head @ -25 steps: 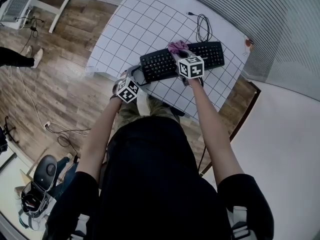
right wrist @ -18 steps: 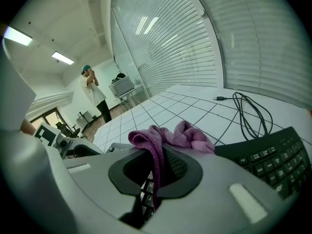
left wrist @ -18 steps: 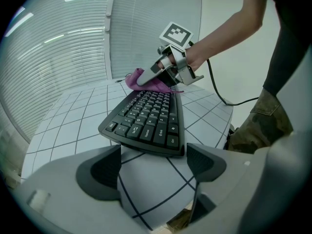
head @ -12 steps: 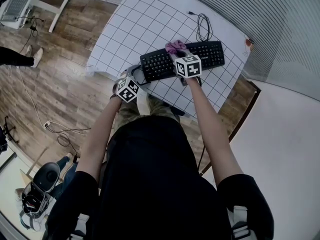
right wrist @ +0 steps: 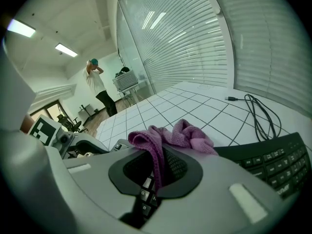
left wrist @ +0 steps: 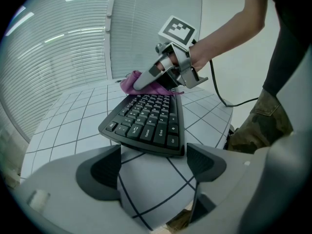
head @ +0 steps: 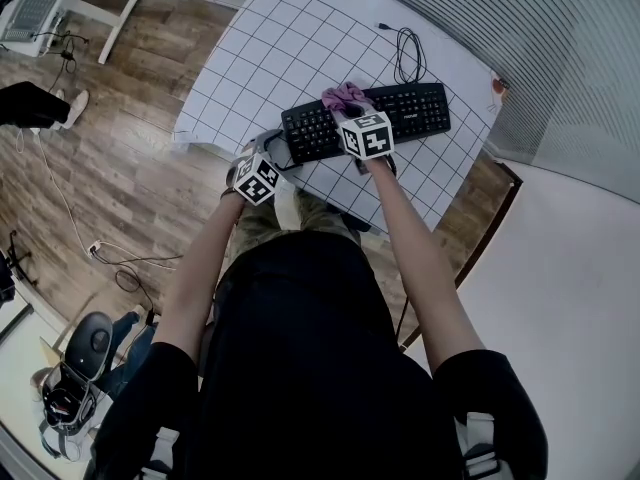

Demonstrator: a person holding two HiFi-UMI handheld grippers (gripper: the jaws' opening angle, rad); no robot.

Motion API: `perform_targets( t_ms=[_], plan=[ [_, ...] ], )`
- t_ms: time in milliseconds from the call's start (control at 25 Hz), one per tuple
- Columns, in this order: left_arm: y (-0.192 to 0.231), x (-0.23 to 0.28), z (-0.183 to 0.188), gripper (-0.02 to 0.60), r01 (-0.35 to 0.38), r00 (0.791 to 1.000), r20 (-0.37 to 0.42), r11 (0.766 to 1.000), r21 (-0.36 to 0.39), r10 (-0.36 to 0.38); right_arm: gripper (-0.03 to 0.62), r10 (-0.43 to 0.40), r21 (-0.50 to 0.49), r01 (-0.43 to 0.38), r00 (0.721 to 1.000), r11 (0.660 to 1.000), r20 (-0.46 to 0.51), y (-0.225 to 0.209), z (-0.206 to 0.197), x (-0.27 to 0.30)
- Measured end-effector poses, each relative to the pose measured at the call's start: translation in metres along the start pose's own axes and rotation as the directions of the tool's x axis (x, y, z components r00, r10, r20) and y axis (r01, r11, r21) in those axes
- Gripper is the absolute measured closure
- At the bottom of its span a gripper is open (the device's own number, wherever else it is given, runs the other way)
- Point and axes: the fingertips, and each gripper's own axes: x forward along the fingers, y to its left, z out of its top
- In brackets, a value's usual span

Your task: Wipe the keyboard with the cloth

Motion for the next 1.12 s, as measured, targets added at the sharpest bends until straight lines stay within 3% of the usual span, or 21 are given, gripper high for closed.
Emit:
perform_targets(
  t_ms=[720,1120],
  plan=[
    [0.000,0.000,0.000,0.179,-0.001,1.000,0.005,1.000,-0.002,0.001,0.552,0.102,-0.049,-0.104,0.994,0.993,-0.041,0.065,-0.001,0.025],
    [-0.001,-0.001,0.000,0.178,-0.005,1.000,0.006,1.000,-0.002,0.005,0.551,0.132,0.002,-0.132,0.991,0.991,-0.032,0.089,0.000,0.033]
  ],
)
